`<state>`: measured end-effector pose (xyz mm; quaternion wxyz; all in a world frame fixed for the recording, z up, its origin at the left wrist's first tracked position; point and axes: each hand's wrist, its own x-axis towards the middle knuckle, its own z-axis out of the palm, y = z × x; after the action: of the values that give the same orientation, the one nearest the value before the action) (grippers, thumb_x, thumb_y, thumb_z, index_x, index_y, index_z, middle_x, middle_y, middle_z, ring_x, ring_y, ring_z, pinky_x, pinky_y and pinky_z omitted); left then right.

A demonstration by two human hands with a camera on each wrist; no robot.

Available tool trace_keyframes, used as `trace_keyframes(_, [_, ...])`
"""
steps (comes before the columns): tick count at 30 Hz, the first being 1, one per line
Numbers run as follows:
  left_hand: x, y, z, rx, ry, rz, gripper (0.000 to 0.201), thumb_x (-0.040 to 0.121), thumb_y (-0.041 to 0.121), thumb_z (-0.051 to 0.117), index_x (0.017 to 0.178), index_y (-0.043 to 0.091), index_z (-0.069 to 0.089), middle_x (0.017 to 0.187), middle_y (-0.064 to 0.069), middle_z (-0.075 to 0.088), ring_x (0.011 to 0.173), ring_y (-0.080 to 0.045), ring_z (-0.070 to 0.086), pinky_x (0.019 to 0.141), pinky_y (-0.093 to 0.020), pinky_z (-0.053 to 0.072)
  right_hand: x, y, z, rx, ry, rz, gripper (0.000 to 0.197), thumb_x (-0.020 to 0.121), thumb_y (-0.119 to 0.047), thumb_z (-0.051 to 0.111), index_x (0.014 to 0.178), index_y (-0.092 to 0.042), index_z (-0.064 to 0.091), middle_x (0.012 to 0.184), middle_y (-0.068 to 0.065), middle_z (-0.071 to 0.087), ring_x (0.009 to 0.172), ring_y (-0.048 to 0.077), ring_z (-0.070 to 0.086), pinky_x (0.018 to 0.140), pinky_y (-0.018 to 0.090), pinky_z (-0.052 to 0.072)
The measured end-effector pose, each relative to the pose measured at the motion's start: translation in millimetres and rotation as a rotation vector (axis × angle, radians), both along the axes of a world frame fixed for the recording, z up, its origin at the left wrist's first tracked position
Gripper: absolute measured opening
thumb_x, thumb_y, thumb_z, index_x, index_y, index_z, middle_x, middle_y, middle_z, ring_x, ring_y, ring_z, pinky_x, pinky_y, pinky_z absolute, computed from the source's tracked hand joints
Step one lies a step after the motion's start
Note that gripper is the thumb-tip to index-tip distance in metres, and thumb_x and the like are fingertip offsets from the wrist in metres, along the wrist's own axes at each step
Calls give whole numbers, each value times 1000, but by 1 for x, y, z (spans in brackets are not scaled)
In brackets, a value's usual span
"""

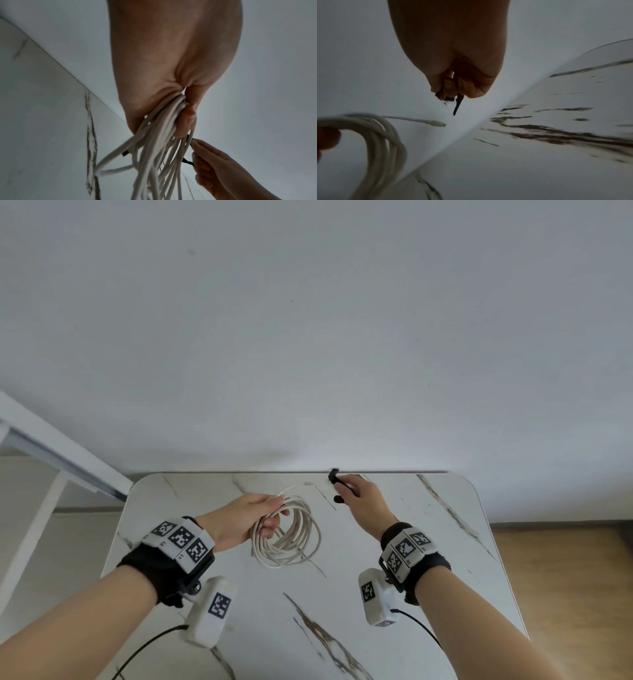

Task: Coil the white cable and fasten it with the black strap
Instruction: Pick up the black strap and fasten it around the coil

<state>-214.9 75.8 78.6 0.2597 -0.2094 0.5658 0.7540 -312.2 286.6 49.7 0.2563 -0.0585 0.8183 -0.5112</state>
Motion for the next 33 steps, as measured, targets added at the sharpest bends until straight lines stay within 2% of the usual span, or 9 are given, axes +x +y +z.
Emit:
trace_keyframes(1, [6, -2, 4, 0, 7, 9, 28, 100, 19, 39, 88, 1, 57, 60, -2, 35, 50, -10, 36, 47, -18, 37, 6, -4, 10, -30, 7, -7, 19, 94, -18, 49, 107, -18, 63, 104, 3, 68, 88, 16, 68, 69, 24, 47])
trace_keyframes(3, [18, -7, 12, -14, 26, 23, 29, 100, 18, 39, 89, 0, 59, 59, 0, 36, 49, -9, 36, 46, -18, 36, 21, -10, 31, -73, 12, -15, 20, 94, -13, 48, 103, -16, 65, 80, -8, 67, 67, 5, 64, 54, 15, 39])
trace_keyframes(5, [31, -13, 19, -35, 45, 22, 29, 100, 21, 40, 92, 1, 60, 58, 0, 36, 49, -9, 36, 47, -18, 35, 37, -17, 47, -126, -9, -38, 18, 93, -14, 50, 99, -14, 67, 53, -14, 50, 47, 2, 47, 47, 16, 32])
trace_keyframes(6, [38, -16, 22, -46, 53, 18, 30, 99, 22, 41, 93, 1, 61, 58, 0, 37, 49, -10, 37, 48, -18, 35, 45, -20, 54, -160, -24, -48, 17, 92, -15, 53, 99, -13, 68, 50, -11, 44, 46, 6, 40, 46, 18, 30])
trace_keyframes(12, [78, -27, 43, -100, 124, -1, 31, 99, 26, 42, 96, 3, 62, 56, 2, 39, 50, -11, 37, 50, -19, 35, 98, -43, 88, -348, -116, -38, 15, 90, -13, 58, 95, -3, 68, 47, -11, 38, 45, 7, 31, 44, 18, 27])
trace_keyframes(17, [102, -31, 59, -96, 179, 12, 30, 99, 26, 43, 89, 7, 64, 54, 3, 37, 50, -11, 35, 50, -20, 32, 135, -60, 104, -513, -245, -16, 17, 95, -14, 49, 81, -11, 58, 47, -7, 38, 44, 8, 28, 44, 21, 17])
trace_keyframes(22, [115, -33, 75, -20, 189, 89, 33, 99, 28, 40, 79, 8, 56, 47, 4, 42, 42, -8, 34, 44, -19, 28, 159, -71, 111, -473, -254, 30, 18, 96, -14, 47, 80, -12, 55, 45, -9, 36, 42, 7, 27, 41, 19, 18])
trace_keyframes(27, [120, -33, 84, 52, 194, 138, 51, 98, 48, 32, 77, 10, 59, 47, 3, 46, 38, -7, 34, 41, -18, 29, 168, -73, 119, -429, -239, 38, 18, 95, -14, 48, 80, -10, 56, 45, -8, 37, 41, 7, 28, 39, 17, 21])
trace_keyframes(33, [114, -30, 84, -89, 230, 165, 37, 99, 34, 41, 78, 8, 59, 48, 2, 42, 42, -10, 31, 44, -19, 27, 171, -71, 120, -347, -223, 90, 14, 94, -15, 50, 86, -8, 58, 45, -4, 45, 40, 9, 32, 40, 18, 23])
